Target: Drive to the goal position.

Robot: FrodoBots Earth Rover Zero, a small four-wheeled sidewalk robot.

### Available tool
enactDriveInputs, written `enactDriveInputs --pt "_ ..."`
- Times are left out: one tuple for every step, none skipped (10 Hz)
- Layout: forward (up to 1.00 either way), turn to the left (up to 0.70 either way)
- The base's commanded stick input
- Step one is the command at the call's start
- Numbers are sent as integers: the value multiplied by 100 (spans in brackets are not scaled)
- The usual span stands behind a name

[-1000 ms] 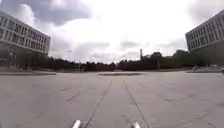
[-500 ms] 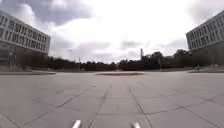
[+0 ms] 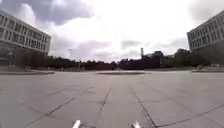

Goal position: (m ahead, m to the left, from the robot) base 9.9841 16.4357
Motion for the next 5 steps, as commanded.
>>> enactDriveInputs --pt "70 0" --pt "70 0" --pt "70 0" --pt "70 0" --pt "70 0"
